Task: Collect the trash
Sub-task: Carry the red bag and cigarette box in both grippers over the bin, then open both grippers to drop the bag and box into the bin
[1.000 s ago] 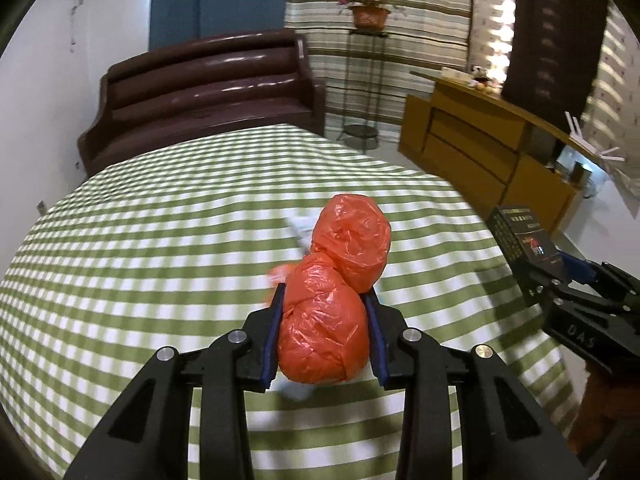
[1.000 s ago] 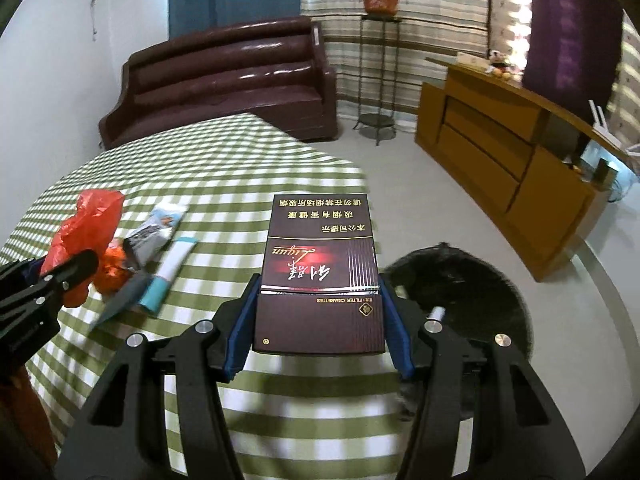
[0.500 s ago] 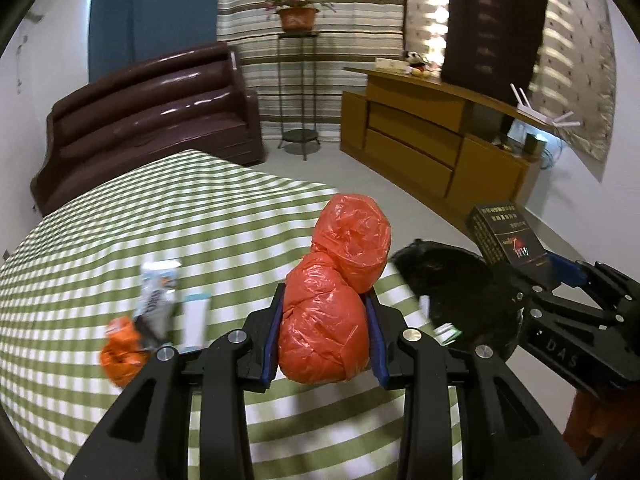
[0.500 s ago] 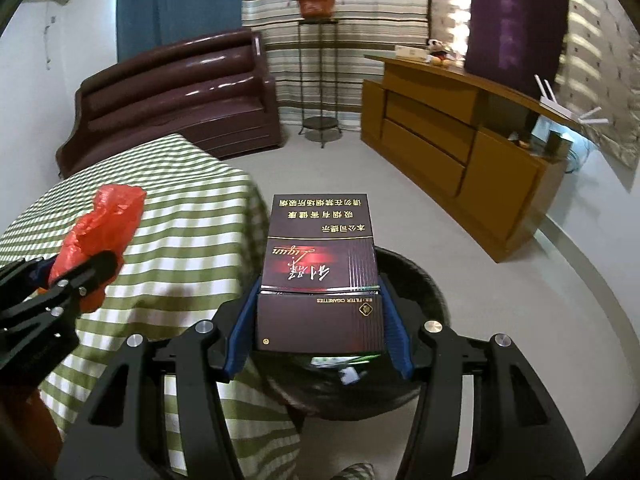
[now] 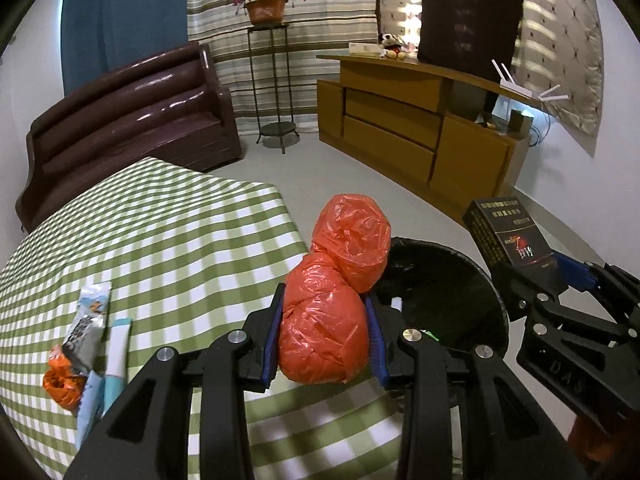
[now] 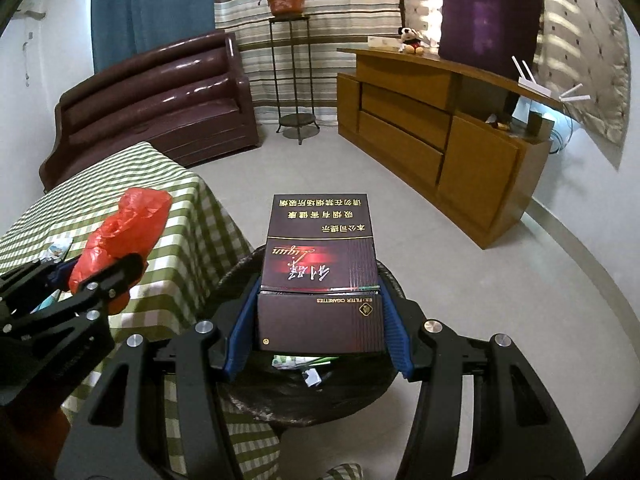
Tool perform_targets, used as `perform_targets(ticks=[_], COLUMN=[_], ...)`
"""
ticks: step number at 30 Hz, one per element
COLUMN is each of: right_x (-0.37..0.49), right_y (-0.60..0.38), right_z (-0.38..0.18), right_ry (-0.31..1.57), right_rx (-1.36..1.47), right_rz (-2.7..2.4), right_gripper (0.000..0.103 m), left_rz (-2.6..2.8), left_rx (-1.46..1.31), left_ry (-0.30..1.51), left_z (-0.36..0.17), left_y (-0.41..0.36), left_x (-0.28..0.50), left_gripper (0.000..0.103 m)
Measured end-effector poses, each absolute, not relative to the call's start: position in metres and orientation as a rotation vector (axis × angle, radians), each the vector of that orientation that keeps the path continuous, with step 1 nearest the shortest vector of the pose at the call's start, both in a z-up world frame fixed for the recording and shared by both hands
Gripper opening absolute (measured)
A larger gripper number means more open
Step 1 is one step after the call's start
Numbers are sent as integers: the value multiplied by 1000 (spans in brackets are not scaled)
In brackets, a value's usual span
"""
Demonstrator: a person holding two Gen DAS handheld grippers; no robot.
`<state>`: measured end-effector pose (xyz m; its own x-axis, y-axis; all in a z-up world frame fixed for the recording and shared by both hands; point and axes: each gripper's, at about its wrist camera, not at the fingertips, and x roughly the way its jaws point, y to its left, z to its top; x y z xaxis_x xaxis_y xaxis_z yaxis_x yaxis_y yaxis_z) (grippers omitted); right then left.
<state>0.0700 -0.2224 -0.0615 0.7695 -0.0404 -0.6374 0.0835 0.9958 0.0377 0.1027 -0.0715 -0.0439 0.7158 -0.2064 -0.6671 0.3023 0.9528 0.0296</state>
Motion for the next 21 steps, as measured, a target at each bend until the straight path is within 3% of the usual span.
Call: perform_targets(ticks=[21], right_x=[82], right_y=[-240], right_z=[-76], right_ry=[699], right_rx=[109], right_rz=[-93], right_gripper=[55], left_rz=[-270], left_rx=[166], left_ry=[770], left_z=[-59], left_y=[-100], left_x=[125], left_gripper=[41])
